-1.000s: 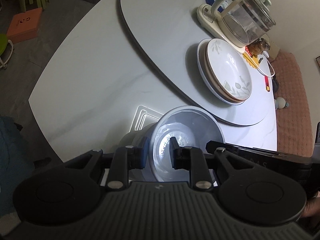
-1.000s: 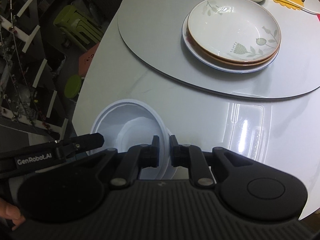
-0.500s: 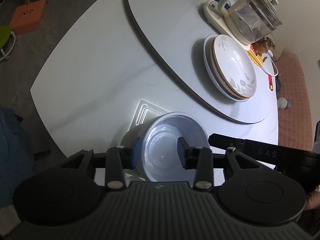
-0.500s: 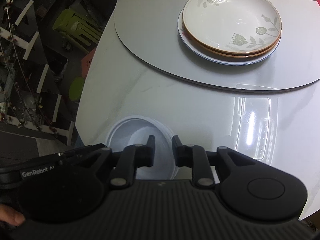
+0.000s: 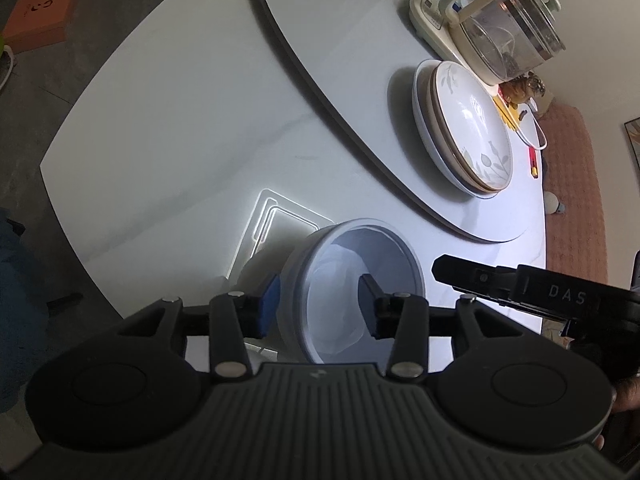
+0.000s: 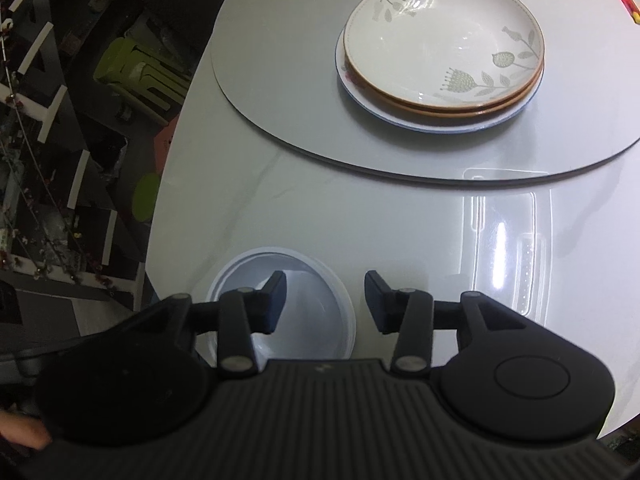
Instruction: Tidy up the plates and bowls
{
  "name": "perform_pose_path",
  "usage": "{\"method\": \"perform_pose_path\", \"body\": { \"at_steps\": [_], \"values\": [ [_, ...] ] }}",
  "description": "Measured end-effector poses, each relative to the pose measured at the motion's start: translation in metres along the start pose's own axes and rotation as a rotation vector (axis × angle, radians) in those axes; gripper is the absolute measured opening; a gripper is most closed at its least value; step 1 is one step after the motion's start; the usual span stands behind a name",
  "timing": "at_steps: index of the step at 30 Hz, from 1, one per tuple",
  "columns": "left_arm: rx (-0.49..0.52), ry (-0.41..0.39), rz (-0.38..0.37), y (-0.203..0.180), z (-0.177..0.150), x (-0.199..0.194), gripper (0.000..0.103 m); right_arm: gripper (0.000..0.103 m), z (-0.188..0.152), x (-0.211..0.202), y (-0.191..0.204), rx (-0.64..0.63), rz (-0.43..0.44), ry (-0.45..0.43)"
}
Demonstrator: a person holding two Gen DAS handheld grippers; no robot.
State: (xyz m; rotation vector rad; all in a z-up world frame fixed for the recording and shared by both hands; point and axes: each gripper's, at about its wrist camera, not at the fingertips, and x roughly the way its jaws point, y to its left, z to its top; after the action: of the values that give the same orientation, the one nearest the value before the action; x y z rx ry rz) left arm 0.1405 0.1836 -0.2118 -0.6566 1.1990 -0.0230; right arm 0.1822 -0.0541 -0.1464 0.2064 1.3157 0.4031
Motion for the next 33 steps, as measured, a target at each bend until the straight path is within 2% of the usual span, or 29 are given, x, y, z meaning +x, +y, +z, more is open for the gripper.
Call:
{"method": "perform_pose_path", "body": {
  "at_steps": [6, 10, 14, 19, 25, 31, 33],
  "values": [
    [0.102, 0.044, -0.029, 0.011, 0.002, 0.015, 0.049, 0.046, -0.019, 0.012, -0.006, 0.108, -0.029, -0.015],
    [0.132, 0.06, -0.039, 0.016, 0.002, 0.025, 0.048, 0.046, -0.028, 0.014, -0.01, 0.168, -0.034, -0.028],
    [0.128, 0.059, -0.033, 0.017, -0.001, 0.035, 0.048, 0.046, -0.033, 0.016, -0.016, 0.18, -0.021, -0.027],
    [0.122, 0.057, 0.044, 0.017, -0.009, 0.047, 0.042, 0.046, -0.034, 0.027, -0.022, 0.17, 0.002, -0.019],
    [0.108, 0.045, 0.049, 0.022, -0.01, 0.049, 0.041, 0.046, -0.032, 0.034, -0.028, 0.19, 0.049, -0.031],
    [0.056, 0.051, 0.028, 0.028, -0.014, 0.054, 0.041, 0.046, -0.035, 0.044, -0.029, 0.184, 0.099, 0.013],
    [0.051, 0.045, 0.015, 0.028, -0.016, 0.057, 0.041, 0.041, -0.036, 0.048, -0.03, 0.185, 0.109, 0.029]
  ]
}}
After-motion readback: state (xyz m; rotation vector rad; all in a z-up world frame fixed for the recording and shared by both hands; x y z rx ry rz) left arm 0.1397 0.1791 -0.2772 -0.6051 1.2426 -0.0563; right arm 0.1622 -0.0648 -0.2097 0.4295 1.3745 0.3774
